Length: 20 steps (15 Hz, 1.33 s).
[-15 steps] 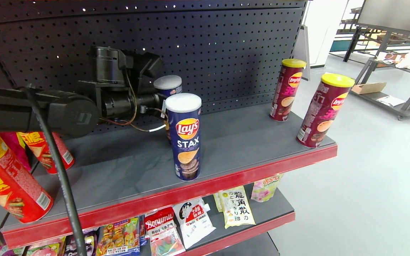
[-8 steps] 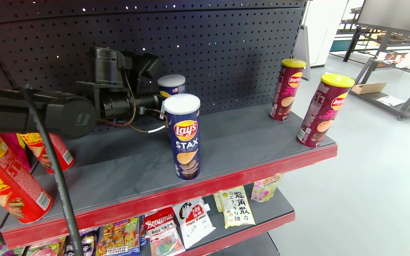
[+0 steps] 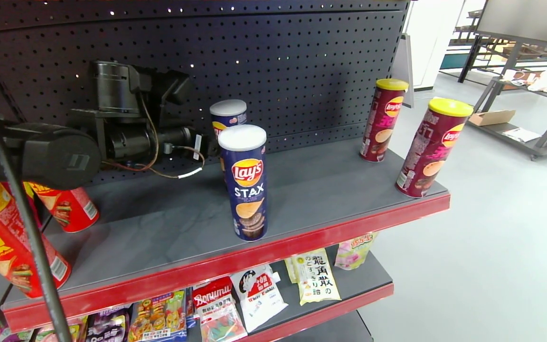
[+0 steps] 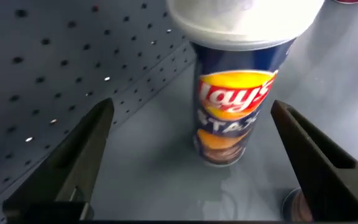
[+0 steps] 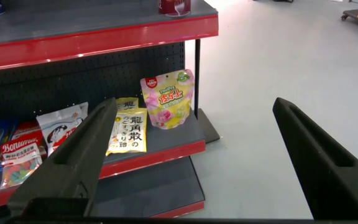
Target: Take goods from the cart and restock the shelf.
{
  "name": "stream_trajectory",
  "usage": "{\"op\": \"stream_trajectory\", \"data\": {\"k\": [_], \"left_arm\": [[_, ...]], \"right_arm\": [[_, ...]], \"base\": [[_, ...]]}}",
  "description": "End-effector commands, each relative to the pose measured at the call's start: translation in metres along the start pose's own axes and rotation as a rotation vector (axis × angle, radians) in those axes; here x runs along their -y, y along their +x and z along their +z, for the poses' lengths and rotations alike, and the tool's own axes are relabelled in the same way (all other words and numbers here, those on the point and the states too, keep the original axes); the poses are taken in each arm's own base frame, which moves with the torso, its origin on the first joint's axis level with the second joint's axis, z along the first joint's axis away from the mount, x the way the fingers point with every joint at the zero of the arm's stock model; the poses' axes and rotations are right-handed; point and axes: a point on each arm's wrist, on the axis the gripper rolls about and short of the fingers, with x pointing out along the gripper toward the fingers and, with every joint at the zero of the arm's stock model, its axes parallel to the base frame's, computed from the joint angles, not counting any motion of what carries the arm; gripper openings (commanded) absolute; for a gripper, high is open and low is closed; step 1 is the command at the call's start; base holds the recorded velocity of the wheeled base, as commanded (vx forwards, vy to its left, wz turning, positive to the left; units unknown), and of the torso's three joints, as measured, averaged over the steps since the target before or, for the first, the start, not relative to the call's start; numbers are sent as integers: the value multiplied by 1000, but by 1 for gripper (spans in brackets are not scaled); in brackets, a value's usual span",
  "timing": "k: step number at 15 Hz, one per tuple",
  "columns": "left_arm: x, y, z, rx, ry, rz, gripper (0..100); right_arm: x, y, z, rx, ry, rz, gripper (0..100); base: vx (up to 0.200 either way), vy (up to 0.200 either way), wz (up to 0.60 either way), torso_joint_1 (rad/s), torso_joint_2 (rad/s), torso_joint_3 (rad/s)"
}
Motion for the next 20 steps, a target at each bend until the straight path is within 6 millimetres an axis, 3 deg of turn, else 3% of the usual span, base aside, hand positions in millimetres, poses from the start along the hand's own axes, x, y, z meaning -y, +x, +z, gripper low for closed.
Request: {"op": "stream_trajectory", "data": {"k": [1, 5, 9, 12, 14, 16, 18, 20], "left_arm": [[-4, -20, -1, 0, -4, 18, 100], [6, -85, -17, -14, 47, 16, 100], [25, -200, -47, 5, 130, 27, 100], [45, -296, -85, 45, 121, 70, 100], [59, -339, -117, 102, 70, 105, 100], [68, -367, -146, 112, 41, 153, 100], [70, -372, -161, 111, -43, 258, 100], [68, -367, -163, 89, -170, 367, 100]], "right_arm": [[0, 0, 0, -2, 0, 0, 100], [0, 0, 0, -2, 0, -1, 100], [0, 0, 0, 0, 0, 0, 100], [0, 0, 0, 0, 0, 0, 100], [0, 0, 0, 0, 0, 0, 100], [0, 0, 0, 0, 0, -1, 100], [0, 0, 0, -2, 0, 0, 100], [0, 0, 0, -2, 0, -1, 100]], "base": [[0, 0, 0, 0, 0, 0], [0, 0, 0, 0, 0, 0], [0, 0, 0, 0, 0, 0], [0, 0, 0, 0, 0, 0], [0, 0, 0, 0, 0, 0], [0, 0, 0, 0, 0, 0], [0, 0, 0, 0, 0, 0], [0, 0, 0, 0, 0, 0]]}}
